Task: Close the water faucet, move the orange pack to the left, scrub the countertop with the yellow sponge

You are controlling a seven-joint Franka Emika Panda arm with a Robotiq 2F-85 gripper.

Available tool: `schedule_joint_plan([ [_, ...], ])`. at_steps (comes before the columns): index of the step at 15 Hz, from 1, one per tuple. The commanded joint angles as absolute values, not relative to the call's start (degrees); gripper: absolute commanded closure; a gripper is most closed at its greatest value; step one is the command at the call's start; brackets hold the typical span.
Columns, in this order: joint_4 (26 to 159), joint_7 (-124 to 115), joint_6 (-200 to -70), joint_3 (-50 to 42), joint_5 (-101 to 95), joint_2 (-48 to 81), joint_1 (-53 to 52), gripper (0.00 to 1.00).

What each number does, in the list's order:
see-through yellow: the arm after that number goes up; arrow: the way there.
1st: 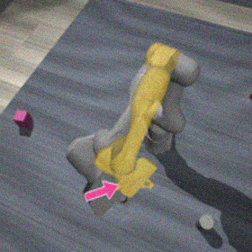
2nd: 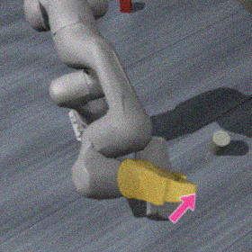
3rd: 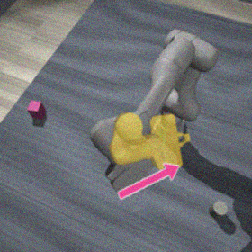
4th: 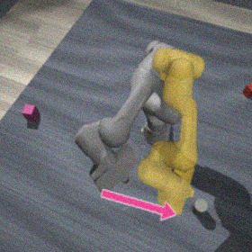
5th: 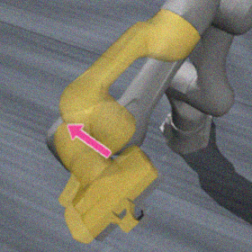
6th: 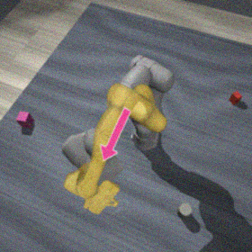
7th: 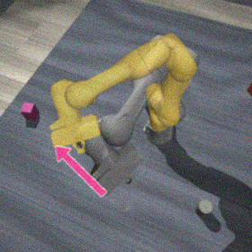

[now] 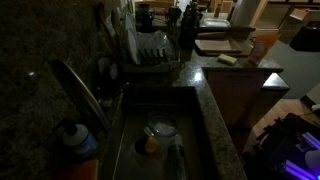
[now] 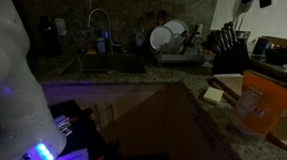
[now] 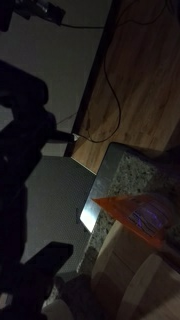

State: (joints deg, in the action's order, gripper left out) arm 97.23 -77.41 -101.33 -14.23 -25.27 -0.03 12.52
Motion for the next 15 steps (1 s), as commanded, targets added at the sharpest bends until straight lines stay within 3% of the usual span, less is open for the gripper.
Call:
schedule_joint_plan([
  [1,89.7,-77.4,-104.3,-14.9,-25.7,9.4,13.5,0.00],
  [7,79.4,-66.4,-99.0,-16.4,-13.8,20.6,16.6,0.00],
  [8,84.2,-71.5,-102.7,-16.8,-18.5,17.1,13.9,0.00],
  [15,81.5,-74.8,-104.2,-17.4,-17.1,21.6,14.2,0.00],
])
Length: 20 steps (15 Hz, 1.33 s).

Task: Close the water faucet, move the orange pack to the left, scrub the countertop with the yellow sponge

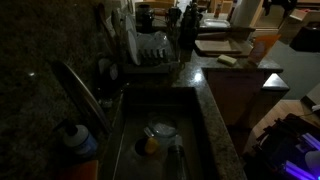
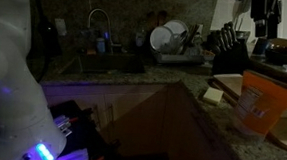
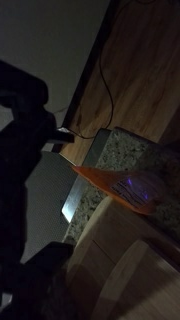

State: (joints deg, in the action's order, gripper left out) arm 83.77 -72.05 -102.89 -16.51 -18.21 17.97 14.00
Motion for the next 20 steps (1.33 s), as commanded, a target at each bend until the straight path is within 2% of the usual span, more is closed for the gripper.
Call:
schedule_joint_plan([
  [1,80.8,-77.1,-104.9,-17.8,-17.2,23.3,14.5,0.00],
  [5,79.9,-85.1,-108.1,-19.9,-17.9,28.4,15.1,0.00],
  [12,70.1,-77.9,-95.9,-19.1,-8.0,38.6,20.2,0.00],
  [13,75.5,-80.0,-100.8,-19.6,-10.5,35.4,18.4,0.00],
  [17,71.7,-78.7,-97.5,-19.4,-9.0,38.4,19.8,0.00],
  [18,71.4,-78.9,-97.2,-19.4,-8.7,38.7,19.9,0.05],
  [19,71.7,-79.1,-97.7,-19.5,-9.1,38.5,19.7,0.26],
  [20,71.5,-79.0,-97.5,-19.5,-9.2,38.6,19.6,0.29],
])
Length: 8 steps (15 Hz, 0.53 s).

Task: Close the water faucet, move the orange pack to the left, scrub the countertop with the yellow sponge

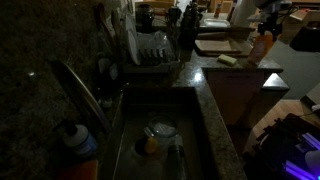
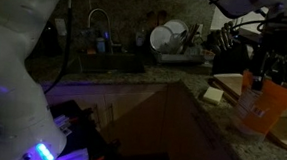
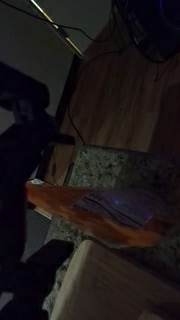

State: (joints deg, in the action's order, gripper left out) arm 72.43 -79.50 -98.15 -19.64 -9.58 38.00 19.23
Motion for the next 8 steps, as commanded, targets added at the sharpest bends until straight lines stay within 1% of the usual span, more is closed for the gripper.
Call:
schedule_joint_plan([
  [1,71.4,-79.0,-97.5,-19.5,-9.2,38.6,19.6,0.31],
  [5,70.0,-78.9,-96.6,-19.8,-8.7,39.4,19.6,0.58],
  [7,69.8,-79.0,-96.6,-19.8,-8.8,39.5,19.6,0.74],
  [8,69.6,-79.0,-96.4,-19.8,-8.6,39.7,19.7,0.80],
])
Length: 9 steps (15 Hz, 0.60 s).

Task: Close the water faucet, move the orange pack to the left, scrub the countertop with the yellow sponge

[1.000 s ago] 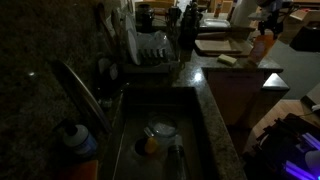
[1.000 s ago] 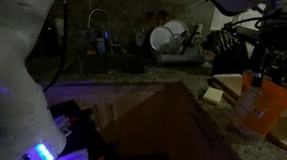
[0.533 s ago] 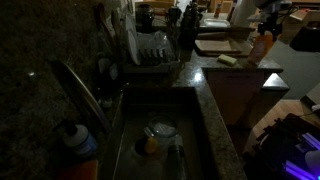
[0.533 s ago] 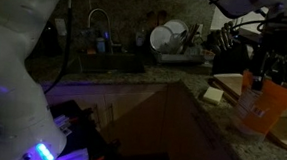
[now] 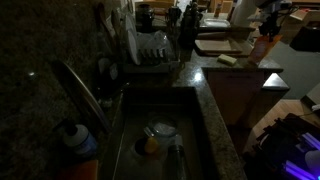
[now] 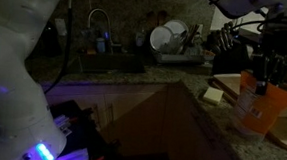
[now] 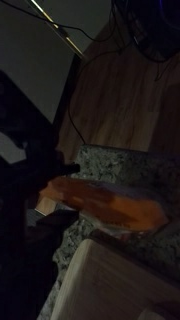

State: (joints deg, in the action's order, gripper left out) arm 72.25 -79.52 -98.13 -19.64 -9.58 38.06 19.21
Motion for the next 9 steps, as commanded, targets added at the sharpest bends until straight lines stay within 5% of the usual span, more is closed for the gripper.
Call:
schedule_joint_plan([
  [1,69.6,-79.0,-96.4,-19.7,-8.6,39.7,19.7,0.88],
  [3,69.5,-79.0,-96.5,-19.7,-8.4,39.7,19.8,1.00],
  [9,69.2,-78.8,-96.5,-19.6,-8.2,39.6,20.0,0.99],
])
